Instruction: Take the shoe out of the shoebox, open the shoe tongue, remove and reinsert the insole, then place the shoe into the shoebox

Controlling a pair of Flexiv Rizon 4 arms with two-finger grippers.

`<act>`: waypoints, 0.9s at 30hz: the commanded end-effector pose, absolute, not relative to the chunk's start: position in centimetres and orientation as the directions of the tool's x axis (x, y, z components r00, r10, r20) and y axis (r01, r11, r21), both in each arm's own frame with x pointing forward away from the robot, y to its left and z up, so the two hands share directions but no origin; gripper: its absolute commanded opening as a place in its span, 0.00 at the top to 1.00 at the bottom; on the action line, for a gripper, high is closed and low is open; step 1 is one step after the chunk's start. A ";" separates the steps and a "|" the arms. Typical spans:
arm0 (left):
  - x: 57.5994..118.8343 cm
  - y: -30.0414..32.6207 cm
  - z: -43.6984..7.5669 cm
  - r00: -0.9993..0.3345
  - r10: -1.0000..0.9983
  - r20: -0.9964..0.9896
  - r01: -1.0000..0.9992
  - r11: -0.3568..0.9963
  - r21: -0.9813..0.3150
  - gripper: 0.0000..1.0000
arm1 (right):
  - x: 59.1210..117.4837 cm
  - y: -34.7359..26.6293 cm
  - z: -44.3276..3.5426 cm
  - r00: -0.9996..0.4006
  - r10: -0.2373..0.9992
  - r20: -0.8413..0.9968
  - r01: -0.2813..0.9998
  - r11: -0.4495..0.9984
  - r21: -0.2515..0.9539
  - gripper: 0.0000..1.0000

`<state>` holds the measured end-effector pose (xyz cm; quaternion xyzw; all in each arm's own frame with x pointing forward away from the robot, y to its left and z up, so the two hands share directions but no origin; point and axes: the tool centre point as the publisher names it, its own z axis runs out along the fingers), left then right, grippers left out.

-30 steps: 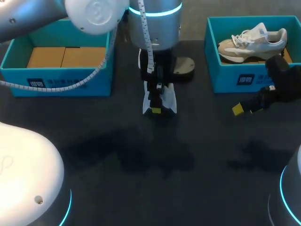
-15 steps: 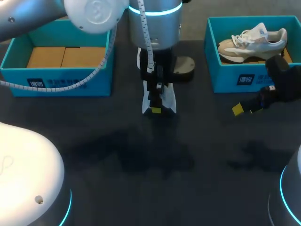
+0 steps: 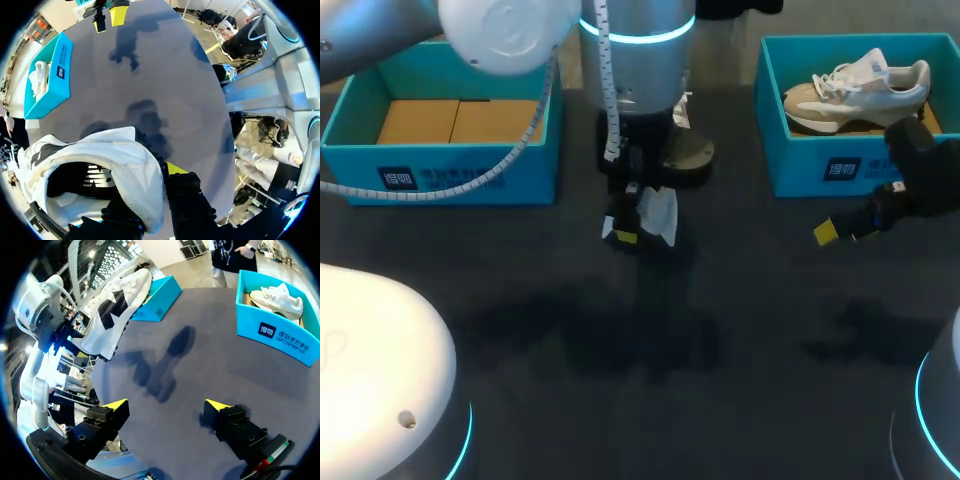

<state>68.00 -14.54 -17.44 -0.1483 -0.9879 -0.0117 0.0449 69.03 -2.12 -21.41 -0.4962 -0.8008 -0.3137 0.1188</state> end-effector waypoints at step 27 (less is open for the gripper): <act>76.9 -1.2 -17.0 -0.975 0.179 0.132 0.178 0.984 -0.021 1.00 | 69.0 -2.1 -21.5 -0.478 0.722 0.500 0.870 0.311 0.383 0.00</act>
